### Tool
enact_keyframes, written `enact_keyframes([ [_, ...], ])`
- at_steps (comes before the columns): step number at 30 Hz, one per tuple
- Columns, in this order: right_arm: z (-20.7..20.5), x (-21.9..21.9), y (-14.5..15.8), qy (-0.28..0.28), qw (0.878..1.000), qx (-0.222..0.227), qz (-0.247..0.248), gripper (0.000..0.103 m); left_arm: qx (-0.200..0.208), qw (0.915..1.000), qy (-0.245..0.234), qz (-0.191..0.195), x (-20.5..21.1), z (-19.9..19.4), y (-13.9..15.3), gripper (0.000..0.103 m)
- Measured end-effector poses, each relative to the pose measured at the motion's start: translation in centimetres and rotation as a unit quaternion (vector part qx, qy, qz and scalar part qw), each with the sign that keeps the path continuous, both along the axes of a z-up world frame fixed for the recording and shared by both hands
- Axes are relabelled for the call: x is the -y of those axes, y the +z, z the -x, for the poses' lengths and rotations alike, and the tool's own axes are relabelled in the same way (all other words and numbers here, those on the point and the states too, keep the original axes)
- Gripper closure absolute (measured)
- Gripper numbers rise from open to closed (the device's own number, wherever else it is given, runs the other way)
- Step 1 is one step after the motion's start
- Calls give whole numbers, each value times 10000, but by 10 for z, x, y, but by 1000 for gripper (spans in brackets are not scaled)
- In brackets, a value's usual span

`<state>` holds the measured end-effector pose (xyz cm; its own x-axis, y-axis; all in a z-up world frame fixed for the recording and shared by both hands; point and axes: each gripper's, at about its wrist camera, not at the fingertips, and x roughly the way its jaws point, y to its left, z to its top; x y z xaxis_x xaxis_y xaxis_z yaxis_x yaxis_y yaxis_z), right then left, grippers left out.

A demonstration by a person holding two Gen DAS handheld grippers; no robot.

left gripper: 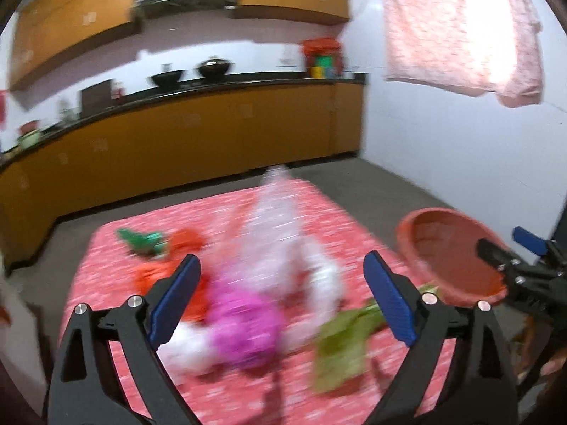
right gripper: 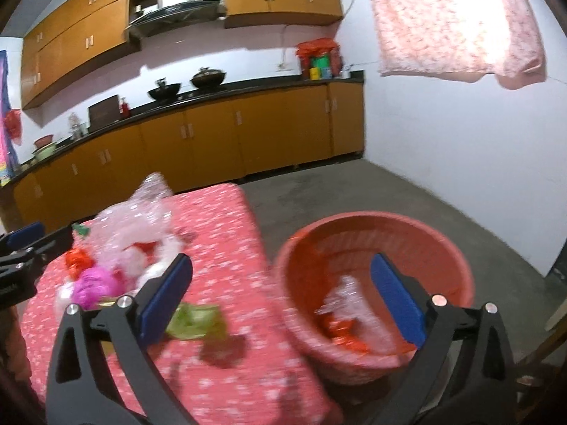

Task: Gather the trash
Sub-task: 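Move both open tools back over the bags on the table, then grasp the green plastic bag with the right tool while the left tool grasps the white bag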

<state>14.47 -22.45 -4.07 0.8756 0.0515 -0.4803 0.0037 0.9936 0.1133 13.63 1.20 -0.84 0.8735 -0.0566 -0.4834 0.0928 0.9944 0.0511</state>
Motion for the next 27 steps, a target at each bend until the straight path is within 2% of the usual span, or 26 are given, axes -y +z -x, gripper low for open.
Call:
enact_keyframes([
  [6, -11, -47, -20, 449, 9982, -380, 82, 17, -204, 9957, 906, 21, -68, 8, -19, 11],
  [10, -25, -61, -35, 377, 9972, -624, 186, 17, -315, 9926, 1170, 52, -92, 14, -34, 11],
  [15, -38, -60, -53, 197, 9951, -956, 152, 18, -406, 9913, 1251, 83, -107, 16, -48, 11],
  [18, -43, -63, -60, 313, 9921, -1189, 228, 31, -455, 9914, 1225, 117, -115, 16, -54, 11],
  [20, -45, -63, -63, 396, 9906, -1296, 207, 48, -508, 9917, 1168, 155, -118, 14, -58, 11],
  [21, -45, -64, -65, 433, 9898, -1342, 187, 52, -526, 9919, 1143, 165, -119, 13, -60, 11],
  [23, -45, -66, -66, 475, 9890, -1391, 175, 74, -605, 9919, 1094, 204, -119, 9, -63, 12],
  [26, -45, -67, -67, 513, 9881, -1436, 189, 92, -754, 9915, 1015, 305, -118, 4, -66, 12],
  [27, -45, -67, -67, 513, 9882, -1430, 204, 93, -788, 9914, 980, 349, -117, 1, -67, 12],
])
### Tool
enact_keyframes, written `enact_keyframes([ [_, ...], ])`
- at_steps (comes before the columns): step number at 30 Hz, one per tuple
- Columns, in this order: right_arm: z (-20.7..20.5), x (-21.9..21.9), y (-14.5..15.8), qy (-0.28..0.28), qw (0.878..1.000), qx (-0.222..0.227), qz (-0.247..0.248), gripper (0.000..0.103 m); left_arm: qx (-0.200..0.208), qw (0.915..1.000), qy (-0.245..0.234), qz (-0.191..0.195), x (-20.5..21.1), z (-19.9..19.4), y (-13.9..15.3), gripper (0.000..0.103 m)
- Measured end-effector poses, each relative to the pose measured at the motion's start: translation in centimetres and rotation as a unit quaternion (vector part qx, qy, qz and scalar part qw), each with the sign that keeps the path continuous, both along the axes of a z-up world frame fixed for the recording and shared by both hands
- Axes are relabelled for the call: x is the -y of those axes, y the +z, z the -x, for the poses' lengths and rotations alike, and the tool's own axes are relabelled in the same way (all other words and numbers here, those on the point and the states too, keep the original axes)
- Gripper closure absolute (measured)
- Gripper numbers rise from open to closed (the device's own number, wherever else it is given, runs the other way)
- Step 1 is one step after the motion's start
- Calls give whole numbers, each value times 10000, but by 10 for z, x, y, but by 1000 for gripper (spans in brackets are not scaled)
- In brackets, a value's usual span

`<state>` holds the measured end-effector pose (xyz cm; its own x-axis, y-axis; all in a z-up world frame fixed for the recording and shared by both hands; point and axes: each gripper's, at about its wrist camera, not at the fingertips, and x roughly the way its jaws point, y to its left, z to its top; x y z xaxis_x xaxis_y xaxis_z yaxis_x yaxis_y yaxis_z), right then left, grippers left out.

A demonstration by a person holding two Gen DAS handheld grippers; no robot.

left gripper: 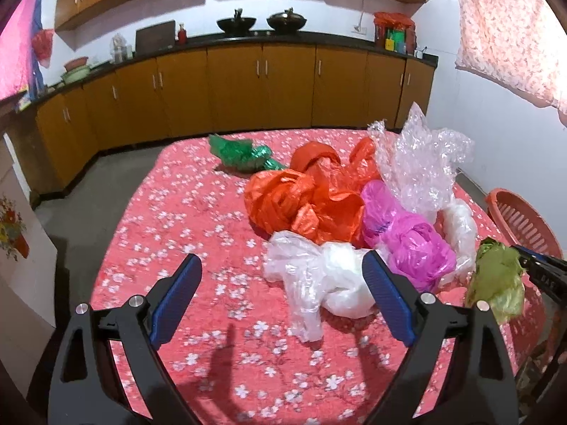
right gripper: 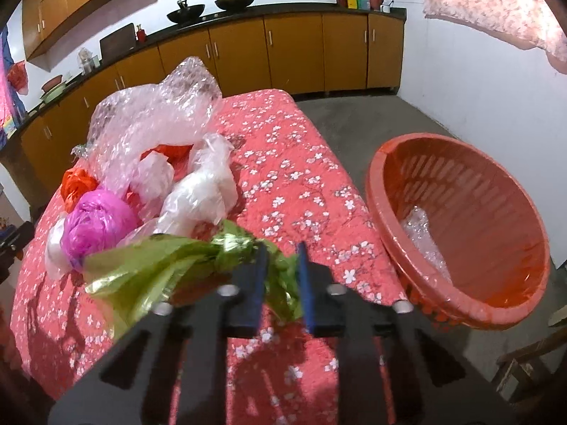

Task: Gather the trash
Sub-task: 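Grasp the green plastic bag with the right tool while the left tool grasps the white bag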

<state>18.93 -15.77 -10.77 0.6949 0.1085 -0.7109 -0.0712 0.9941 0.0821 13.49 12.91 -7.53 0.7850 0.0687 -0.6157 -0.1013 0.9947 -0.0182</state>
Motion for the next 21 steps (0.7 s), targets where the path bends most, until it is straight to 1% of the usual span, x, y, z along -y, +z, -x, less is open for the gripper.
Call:
enact_keyframes([
  [2, 1, 0, 1, 1, 10000, 8, -4, 97, -47, 10000, -53, 9, 4, -4, -2, 12],
  [6, 2, 1, 3, 10, 10000, 23, -19, 97, -216, 9996, -172, -10, 13, -13, -9, 12],
  [10, 3, 2, 4, 14, 10000, 25, -31, 97, -412, 9988, -229, 100, 19, -19, -20, 12],
  [15, 3, 1, 5, 40, 10000, 26, -70, 97, -550, 9979, -218, 262, 22, -25, -26, 13],
  [17, 4, 0, 5, 58, 10000, 28, -71, 97, -577, 9975, -255, 306, 23, -28, -27, 19],
  [19, 4, 0, 6, 75, 9999, 32, -73, 97, -605, 9973, -273, 315, 24, -29, -27, 32],
  [21, 6, 0, 7, 87, 9999, 44, -82, 97, -638, 9970, -282, 342, 23, -29, -28, 38],
])
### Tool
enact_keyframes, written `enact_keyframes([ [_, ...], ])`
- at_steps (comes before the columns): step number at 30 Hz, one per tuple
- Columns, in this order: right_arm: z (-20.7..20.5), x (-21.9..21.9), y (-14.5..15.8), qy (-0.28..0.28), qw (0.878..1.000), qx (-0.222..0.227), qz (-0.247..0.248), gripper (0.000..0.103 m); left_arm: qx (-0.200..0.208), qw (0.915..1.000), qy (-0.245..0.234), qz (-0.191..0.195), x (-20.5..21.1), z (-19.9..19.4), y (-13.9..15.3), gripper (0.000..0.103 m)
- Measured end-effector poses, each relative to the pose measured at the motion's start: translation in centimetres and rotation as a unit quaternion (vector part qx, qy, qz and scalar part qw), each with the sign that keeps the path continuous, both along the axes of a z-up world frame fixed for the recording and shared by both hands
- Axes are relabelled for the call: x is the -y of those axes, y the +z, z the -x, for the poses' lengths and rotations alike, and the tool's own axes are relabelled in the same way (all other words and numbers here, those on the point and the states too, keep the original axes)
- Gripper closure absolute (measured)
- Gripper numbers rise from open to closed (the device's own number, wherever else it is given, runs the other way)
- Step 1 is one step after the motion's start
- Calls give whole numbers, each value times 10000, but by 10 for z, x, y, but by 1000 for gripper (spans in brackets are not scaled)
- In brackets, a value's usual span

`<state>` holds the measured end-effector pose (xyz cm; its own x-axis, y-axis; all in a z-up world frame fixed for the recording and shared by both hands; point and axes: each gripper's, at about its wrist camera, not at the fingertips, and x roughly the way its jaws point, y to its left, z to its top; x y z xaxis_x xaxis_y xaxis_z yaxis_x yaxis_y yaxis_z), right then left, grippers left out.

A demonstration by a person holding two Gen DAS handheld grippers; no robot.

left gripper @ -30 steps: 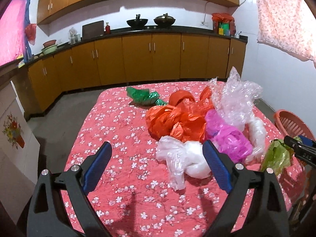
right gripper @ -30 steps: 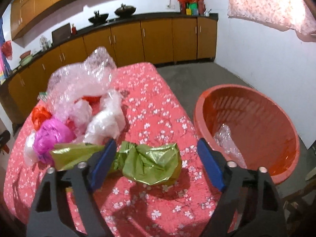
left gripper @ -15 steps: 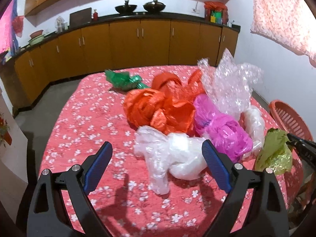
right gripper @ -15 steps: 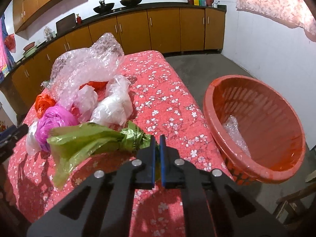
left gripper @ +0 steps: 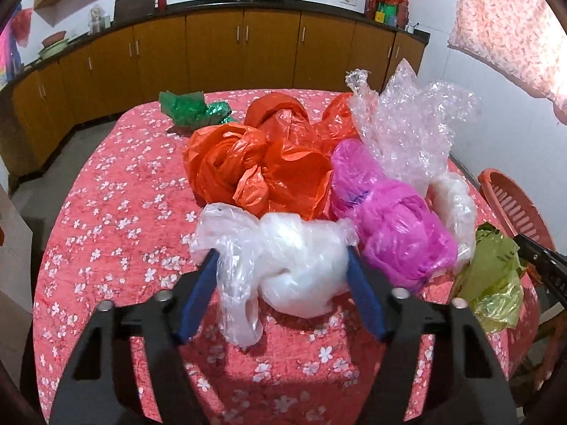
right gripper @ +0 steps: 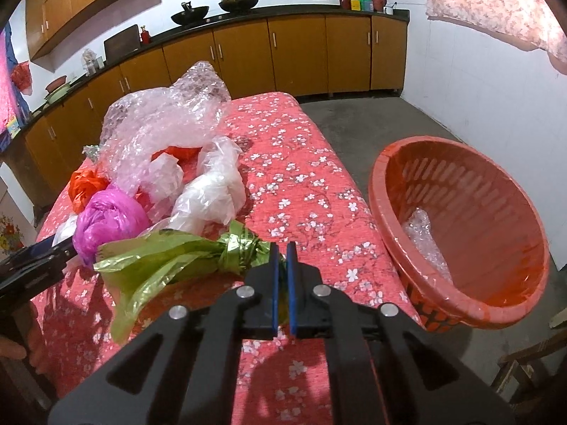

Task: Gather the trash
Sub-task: 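Grasp the green plastic bag with the right tool while the left tool grasps the white bag, then carry the green bag and the white bag over the red basket with both tools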

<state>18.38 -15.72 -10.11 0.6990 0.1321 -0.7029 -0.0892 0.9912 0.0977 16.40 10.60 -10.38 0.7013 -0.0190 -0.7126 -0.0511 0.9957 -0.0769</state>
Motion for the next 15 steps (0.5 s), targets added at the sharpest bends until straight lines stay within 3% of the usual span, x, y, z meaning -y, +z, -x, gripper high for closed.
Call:
enact_keyframes([
  [7, 4, 1, 7, 18, 10000, 84, -37, 98, 109, 9999, 22, -102, -7, 15, 5, 54],
  [15, 12, 5, 17, 1, 9998, 198, -81, 98, 219, 9996, 166, -82, -22, 36, 14, 57],
])
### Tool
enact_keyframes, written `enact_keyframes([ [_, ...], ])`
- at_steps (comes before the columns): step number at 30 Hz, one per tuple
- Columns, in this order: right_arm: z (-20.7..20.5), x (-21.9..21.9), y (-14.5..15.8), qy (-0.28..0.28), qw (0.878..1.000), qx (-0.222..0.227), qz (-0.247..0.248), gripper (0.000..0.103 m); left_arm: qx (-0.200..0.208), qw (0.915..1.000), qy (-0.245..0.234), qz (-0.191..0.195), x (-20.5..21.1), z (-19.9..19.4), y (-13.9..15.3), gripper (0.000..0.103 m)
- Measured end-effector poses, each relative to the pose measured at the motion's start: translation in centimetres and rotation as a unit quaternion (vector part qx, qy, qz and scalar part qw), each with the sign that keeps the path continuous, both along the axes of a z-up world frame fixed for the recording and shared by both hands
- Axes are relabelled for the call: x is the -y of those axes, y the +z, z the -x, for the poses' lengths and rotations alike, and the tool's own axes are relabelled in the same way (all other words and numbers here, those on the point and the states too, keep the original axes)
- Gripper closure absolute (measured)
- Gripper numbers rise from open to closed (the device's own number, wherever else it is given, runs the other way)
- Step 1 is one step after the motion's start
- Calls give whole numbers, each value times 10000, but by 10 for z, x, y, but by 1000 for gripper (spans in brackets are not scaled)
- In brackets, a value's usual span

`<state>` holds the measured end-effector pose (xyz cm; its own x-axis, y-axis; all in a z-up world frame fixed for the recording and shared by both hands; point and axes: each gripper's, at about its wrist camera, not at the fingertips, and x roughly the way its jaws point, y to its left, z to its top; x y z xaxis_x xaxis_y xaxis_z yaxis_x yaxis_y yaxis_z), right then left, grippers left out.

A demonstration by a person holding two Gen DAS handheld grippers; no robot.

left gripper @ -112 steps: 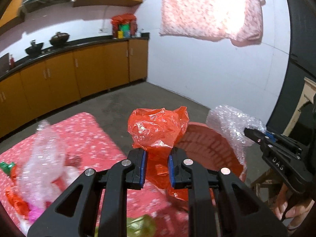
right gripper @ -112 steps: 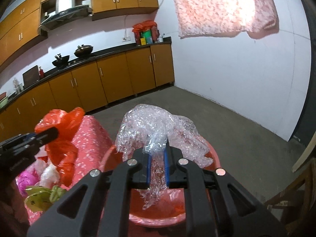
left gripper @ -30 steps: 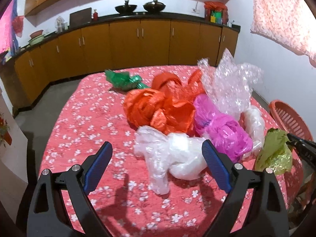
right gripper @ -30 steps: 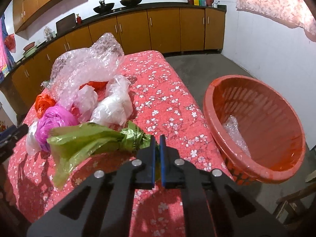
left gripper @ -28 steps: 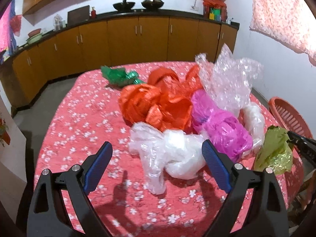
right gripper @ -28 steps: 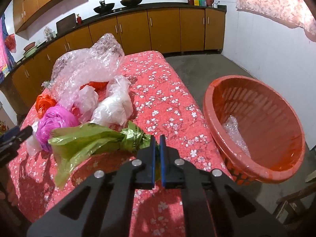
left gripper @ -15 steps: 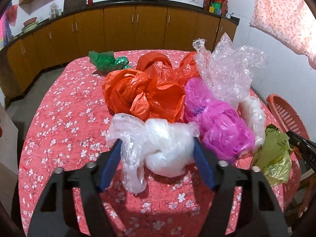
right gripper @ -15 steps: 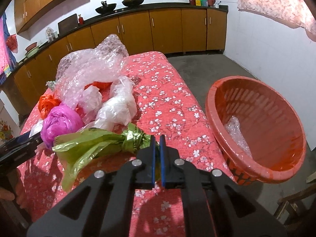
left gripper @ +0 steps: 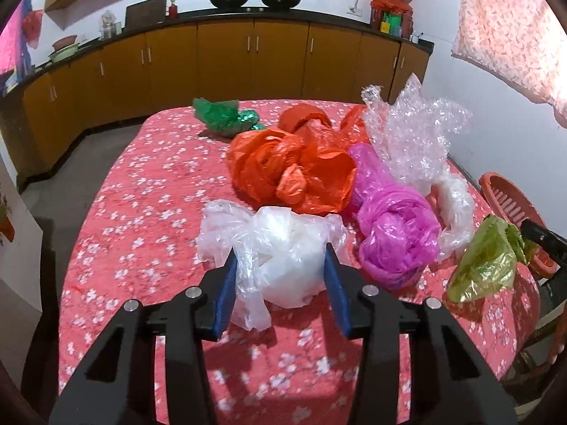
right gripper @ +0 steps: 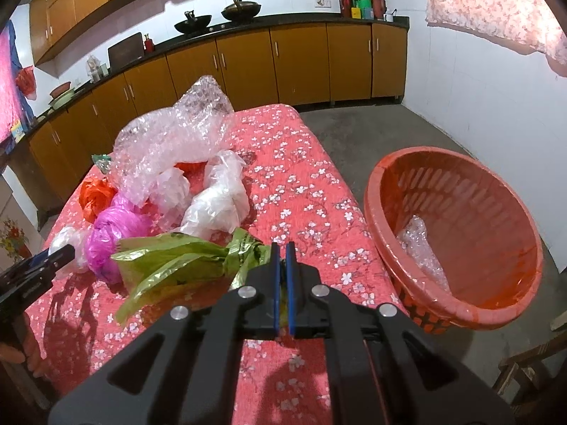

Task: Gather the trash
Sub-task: 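Carry the green bag and the white bag over the red basket with both tools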

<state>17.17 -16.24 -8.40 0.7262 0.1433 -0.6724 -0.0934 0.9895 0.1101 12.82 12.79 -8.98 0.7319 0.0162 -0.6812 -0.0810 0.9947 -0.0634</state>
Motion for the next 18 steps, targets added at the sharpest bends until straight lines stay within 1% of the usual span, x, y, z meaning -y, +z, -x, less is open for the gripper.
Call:
enact_keyframes([
  [4, 4, 2, 9, -8, 9999, 104, -7, 98, 93, 9999, 91, -84, -8, 8, 7, 57],
  [9, 9, 3, 19, -16, 9997, 240, -14, 98, 210, 9996, 176, -52, -14, 13, 18, 57],
  [18, 18, 13, 36, -111, 9989, 458, -38, 99, 477, 9988, 42, -28, -5, 12, 40, 57],
])
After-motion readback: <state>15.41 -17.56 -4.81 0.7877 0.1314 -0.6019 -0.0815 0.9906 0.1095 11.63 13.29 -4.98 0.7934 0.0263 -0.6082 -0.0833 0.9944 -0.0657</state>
